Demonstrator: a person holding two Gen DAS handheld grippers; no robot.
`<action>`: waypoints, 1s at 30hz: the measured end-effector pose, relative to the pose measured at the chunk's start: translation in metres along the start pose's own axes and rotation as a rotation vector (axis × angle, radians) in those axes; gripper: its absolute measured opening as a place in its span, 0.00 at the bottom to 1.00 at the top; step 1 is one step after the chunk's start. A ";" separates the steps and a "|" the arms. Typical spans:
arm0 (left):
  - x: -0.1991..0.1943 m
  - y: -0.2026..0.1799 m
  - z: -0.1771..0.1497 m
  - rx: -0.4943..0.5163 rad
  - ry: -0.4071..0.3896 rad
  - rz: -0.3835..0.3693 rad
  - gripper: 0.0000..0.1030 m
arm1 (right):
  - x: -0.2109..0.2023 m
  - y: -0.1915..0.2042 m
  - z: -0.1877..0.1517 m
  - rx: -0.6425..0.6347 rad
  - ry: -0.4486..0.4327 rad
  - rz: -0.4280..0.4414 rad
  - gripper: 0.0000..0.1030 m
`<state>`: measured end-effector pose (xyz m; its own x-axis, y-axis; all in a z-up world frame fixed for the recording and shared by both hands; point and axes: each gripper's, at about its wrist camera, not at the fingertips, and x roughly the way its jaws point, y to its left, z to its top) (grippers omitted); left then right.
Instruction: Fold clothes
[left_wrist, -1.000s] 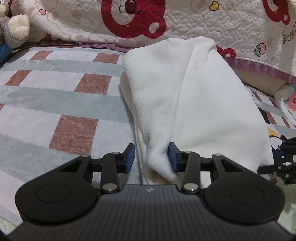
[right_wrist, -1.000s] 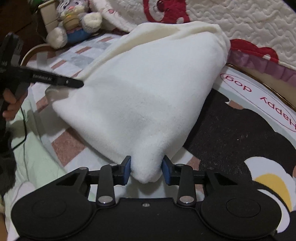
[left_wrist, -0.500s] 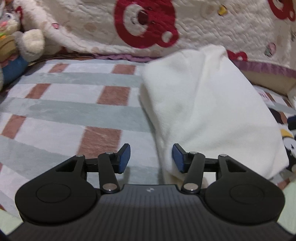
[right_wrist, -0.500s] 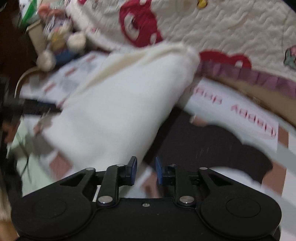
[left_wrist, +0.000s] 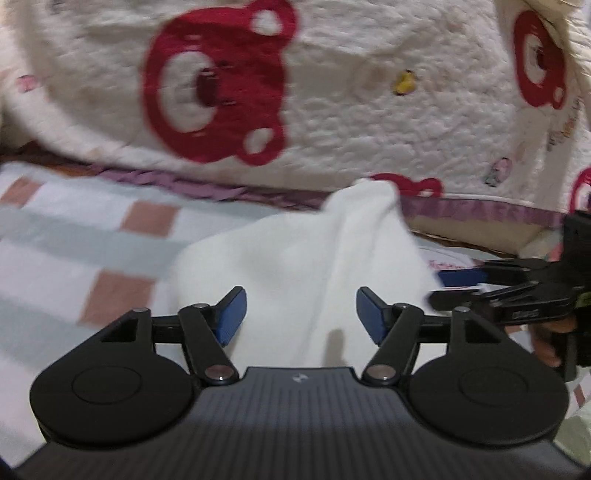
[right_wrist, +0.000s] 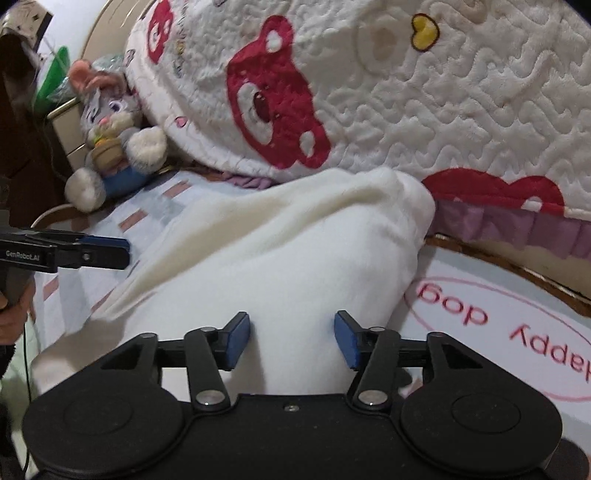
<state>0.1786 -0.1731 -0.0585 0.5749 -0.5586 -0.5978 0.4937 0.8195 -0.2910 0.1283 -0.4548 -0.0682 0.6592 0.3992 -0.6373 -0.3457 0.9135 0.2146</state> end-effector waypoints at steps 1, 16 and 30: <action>0.008 -0.005 0.003 0.024 0.002 0.026 0.66 | 0.003 -0.002 0.002 -0.004 -0.005 -0.003 0.56; 0.055 0.025 0.015 0.129 0.040 0.267 0.08 | 0.050 -0.038 0.038 0.034 -0.013 -0.052 0.57; 0.015 0.096 -0.013 -0.281 -0.047 0.164 0.42 | 0.119 -0.064 0.082 0.102 0.090 -0.136 0.57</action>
<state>0.2266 -0.1011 -0.1050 0.6647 -0.4160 -0.6206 0.1963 0.8987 -0.3921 0.2834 -0.4594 -0.0968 0.6315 0.2673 -0.7278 -0.1850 0.9635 0.1933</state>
